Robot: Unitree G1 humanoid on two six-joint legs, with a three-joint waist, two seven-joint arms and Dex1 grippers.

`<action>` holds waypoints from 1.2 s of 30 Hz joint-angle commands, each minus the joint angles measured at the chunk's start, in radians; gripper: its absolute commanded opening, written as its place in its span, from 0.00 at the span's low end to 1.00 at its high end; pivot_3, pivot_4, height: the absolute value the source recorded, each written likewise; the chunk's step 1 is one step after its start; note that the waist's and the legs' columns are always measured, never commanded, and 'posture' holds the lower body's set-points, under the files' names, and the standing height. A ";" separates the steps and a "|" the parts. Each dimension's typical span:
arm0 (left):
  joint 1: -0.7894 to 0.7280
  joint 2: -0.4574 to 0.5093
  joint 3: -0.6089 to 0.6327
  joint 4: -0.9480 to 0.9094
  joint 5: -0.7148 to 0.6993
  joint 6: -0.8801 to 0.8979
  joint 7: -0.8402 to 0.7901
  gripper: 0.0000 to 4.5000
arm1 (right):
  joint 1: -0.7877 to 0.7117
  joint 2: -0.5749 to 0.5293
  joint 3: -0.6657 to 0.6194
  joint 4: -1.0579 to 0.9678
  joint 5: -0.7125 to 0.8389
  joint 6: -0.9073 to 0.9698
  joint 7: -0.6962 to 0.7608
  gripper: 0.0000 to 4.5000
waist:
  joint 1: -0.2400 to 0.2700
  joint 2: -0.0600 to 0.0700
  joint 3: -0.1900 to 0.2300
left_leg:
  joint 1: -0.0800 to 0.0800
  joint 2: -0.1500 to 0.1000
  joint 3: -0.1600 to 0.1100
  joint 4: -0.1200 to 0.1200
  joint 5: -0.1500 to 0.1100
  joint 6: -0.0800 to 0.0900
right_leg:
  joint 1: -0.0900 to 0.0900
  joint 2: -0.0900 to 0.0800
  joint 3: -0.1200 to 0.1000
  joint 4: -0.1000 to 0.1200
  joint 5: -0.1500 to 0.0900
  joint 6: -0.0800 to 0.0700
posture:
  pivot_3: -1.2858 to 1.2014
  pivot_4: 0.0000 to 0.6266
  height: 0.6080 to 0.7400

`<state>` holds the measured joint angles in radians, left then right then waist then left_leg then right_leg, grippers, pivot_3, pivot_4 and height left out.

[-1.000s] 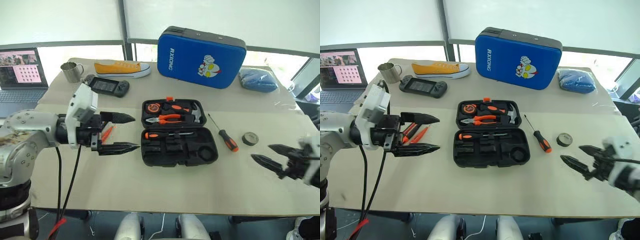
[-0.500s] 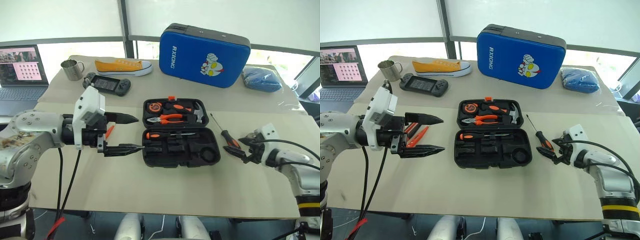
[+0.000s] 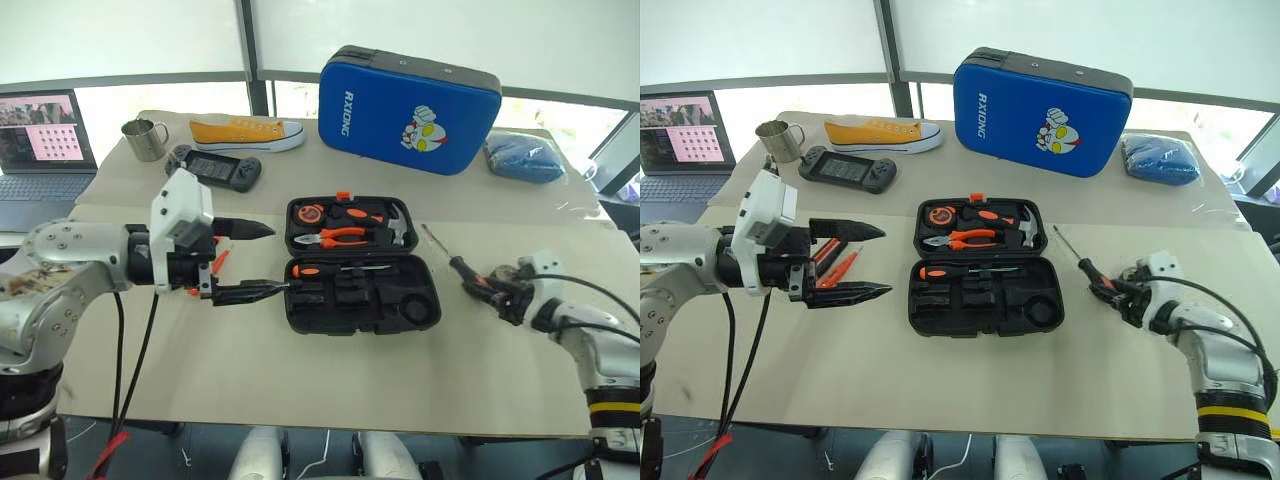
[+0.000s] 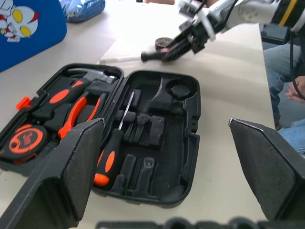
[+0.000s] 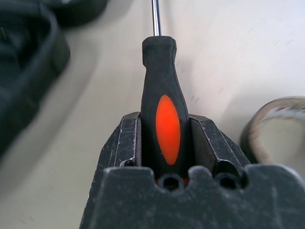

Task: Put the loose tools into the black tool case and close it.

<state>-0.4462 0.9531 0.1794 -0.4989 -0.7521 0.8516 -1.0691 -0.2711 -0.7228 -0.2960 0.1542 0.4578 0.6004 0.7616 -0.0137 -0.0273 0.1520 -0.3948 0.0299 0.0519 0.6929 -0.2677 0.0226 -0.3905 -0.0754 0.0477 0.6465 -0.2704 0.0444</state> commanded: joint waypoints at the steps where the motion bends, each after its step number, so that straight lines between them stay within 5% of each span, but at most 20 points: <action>1: 0.018 0.041 0.035 0.005 -0.005 -0.033 -0.032 1.00 | -0.071 -0.087 -0.073 -0.173 0.131 0.060 0.101 0.23 | -0.003 0.004 0.003 | 0.000 0.000 0.000 0.000 0.000 0.000 | 0.000 0.000 0.000 0.000 0.000 0.000 | 0.52 0.24 1.00; 8: 0.030 0.068 0.026 0.002 -0.005 -0.052 -0.059 1.00 | -0.156 -0.150 0.206 -0.255 0.030 -0.115 0.379 0.23 | -0.004 0.003 0.004 | 0.000 0.001 0.000 -0.002 0.000 0.000 | -0.001 0.004 0.000 -0.001 0.000 -0.001 | 0.52 0.24 1.00; 14: 0.047 0.060 0.011 -0.017 0.003 -0.074 -0.045 1.00 | -0.313 -0.090 0.490 -0.014 -0.267 -0.514 0.510 0.23 | 0.005 0.004 0.006 | -0.008 0.000 0.001 0.001 0.000 0.000 | -0.010 0.002 0.000 0.001 0.000 0.000 | 0.52 0.24 1.00; 33: 0.047 0.062 0.007 -0.023 0.002 -0.091 -0.013 1.00 | -0.440 0.006 0.540 0.328 -0.414 -0.820 0.551 0.23 | 0.000 0.004 0.007 | -0.012 0.000 0.000 0.001 0.000 0.000 | -0.014 0.000 -0.002 0.002 0.001 0.000 | 0.52 0.24 1.00; 34: 0.043 0.063 0.005 -0.021 0.003 -0.091 -0.013 1.00 | -0.442 0.006 0.540 0.335 -0.419 -0.826 0.547 0.46 | -0.001 0.004 0.007 | -0.011 0.000 0.000 0.001 0.000 0.000 | -0.014 0.000 -0.002 0.002 0.001 0.000 | 0.52 0.24 1.00; 36: 0.037 0.063 0.002 -0.018 0.004 -0.092 -0.013 1.00 | -0.446 0.007 0.539 0.350 -0.425 -0.837 0.541 0.58 | -0.001 0.004 0.007 | -0.011 0.000 0.000 0.001 0.000 0.000 | -0.014 0.000 -0.002 0.002 0.001 0.000 | 0.52 0.24 1.00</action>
<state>-0.3890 1.0077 0.1757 -0.5089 -0.7486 0.7831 -1.0822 -0.7139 -0.7162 0.2448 0.4882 0.0512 -0.2161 1.3009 -0.0142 -0.0237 0.1591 -0.4061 0.0300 0.0524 0.6942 -0.2674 0.0223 -0.4045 -0.0749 0.0461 0.6482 -0.2697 0.0440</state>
